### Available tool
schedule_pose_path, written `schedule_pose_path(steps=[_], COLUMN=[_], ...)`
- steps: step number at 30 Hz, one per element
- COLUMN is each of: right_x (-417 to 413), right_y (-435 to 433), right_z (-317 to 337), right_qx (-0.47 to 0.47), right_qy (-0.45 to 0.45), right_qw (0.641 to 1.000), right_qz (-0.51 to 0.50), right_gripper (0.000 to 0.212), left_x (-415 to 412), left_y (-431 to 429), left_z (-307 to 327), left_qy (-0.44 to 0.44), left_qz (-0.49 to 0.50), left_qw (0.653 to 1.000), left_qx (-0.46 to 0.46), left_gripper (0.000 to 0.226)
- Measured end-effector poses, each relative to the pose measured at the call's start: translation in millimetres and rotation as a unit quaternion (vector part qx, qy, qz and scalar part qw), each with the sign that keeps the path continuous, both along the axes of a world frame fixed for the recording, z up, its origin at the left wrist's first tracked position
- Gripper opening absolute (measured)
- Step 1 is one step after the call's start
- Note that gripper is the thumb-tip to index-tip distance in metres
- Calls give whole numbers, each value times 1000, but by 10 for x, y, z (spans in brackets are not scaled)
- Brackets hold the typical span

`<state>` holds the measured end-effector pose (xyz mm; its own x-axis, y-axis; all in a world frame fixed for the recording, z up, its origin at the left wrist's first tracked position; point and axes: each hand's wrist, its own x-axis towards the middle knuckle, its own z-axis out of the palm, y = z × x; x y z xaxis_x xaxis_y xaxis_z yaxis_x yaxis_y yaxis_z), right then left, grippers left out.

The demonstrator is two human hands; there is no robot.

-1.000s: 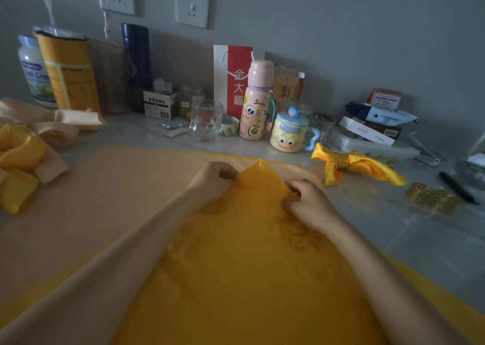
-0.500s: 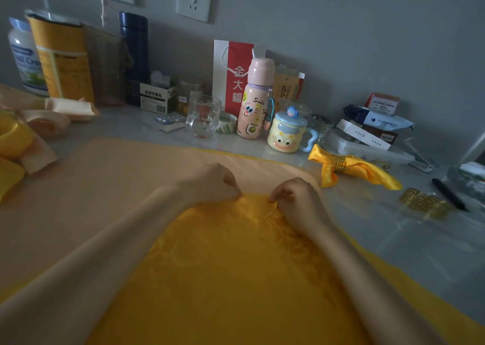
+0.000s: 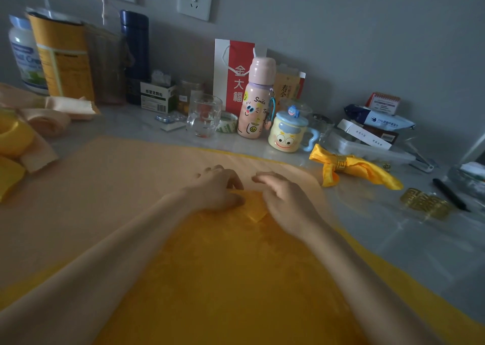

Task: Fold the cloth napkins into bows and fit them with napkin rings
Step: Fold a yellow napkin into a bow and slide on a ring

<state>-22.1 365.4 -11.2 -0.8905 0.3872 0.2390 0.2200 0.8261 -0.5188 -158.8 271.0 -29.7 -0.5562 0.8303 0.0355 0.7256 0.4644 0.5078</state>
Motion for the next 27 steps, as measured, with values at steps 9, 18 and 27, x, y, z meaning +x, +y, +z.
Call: schedule_pose_path(steps=[9,18,27], right_x=[-54,149,46], right_y=[-31,238,208], right_z=[-351,-211,-93], right_qx=[130,88,20], right_qy=[-200,-258,-64], right_qw=[968,961,996], right_qz=[79,-37,-56], right_gripper=[56,54,38], left_x=[549,445,266], left_y=[-96,-103,-169], left_z=[74,84,80], left_qy=[210,195,119], left_qz=[37,68,63], left_qw=[977,978,991], left_qx=[-12,15,-3], left_gripper=[27,17,31])
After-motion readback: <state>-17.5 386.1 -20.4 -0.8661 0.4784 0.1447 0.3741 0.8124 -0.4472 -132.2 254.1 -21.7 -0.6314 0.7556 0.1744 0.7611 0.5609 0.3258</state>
